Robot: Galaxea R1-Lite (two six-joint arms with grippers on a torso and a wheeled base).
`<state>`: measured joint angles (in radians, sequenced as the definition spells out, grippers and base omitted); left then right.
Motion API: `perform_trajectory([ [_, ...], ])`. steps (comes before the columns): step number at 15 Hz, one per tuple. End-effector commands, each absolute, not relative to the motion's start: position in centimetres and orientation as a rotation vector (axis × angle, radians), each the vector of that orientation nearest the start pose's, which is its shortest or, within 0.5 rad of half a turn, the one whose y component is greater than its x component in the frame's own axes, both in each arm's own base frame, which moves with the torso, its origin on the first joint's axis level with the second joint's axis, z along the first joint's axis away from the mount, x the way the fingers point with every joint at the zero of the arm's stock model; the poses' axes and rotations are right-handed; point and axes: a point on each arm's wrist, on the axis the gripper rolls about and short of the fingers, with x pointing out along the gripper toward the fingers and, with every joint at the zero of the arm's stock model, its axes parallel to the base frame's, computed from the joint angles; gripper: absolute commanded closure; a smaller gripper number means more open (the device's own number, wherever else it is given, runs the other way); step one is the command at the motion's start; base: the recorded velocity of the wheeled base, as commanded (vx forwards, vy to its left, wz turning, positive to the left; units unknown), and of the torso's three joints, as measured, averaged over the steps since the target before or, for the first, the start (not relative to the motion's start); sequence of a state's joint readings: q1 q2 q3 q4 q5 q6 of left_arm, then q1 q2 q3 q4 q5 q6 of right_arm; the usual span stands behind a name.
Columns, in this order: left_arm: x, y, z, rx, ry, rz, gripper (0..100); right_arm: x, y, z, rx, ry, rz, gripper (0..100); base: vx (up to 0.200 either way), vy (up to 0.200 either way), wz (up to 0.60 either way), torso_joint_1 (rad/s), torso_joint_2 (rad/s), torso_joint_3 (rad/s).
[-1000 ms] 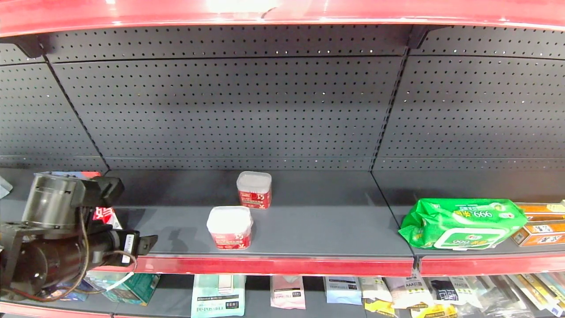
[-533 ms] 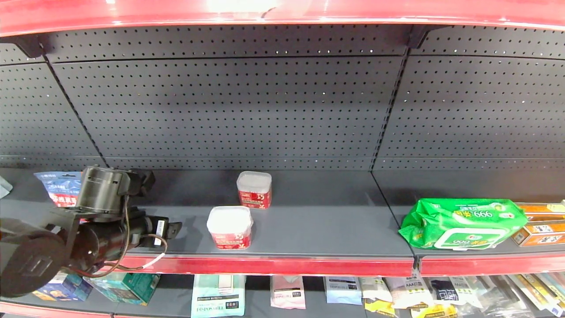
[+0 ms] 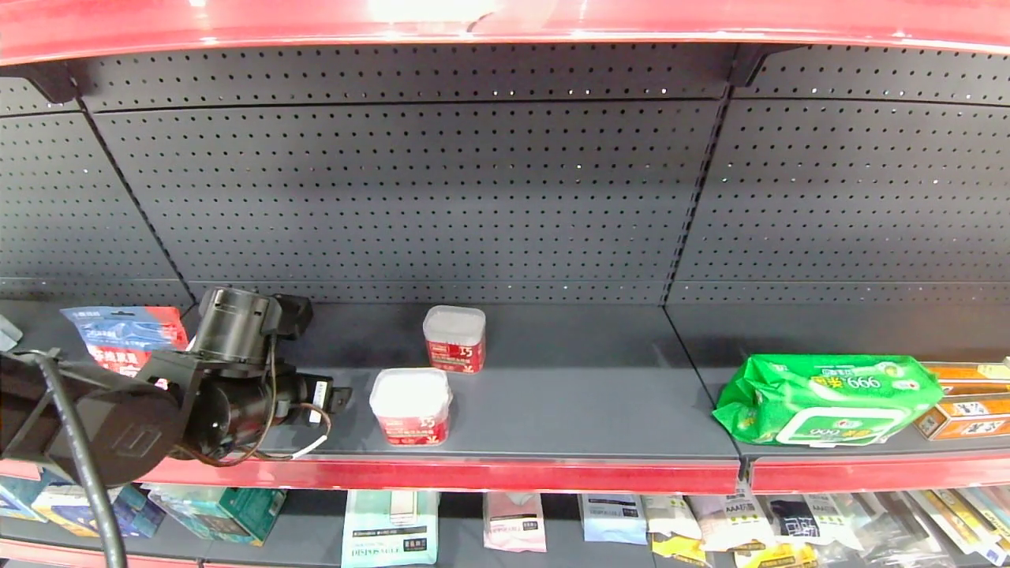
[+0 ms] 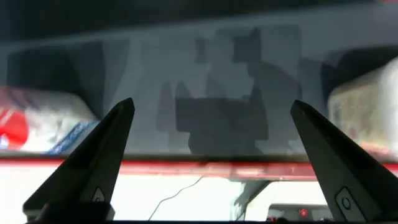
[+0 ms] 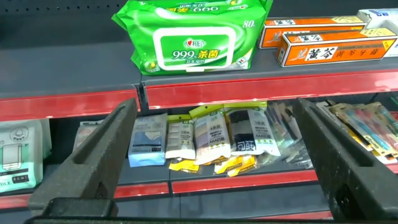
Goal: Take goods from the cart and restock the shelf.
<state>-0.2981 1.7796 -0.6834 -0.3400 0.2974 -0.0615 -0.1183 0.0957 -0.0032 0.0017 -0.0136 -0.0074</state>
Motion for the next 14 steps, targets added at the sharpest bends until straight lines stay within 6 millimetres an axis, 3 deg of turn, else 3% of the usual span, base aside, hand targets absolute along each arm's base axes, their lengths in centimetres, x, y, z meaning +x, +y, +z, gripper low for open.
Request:
perform_trajectory([
  [1, 27.8, -8.1, 10.0, 0.167, 0.727, 0.014, 0, -1.6, 0.2, 7.8, -0.003, 0.096, -0.131, 0, 0.000, 0.000, 0.00, 0.000, 0.00, 0.000],
  [14, 28.9, -9.7, 9.8, 0.180, 0.715, -0.023, 0, -1.5, 0.2, 7.8, -0.003, 0.097, -0.131, 0, 0.000, 0.000, 0.00, 0.000, 0.00, 0.000],
])
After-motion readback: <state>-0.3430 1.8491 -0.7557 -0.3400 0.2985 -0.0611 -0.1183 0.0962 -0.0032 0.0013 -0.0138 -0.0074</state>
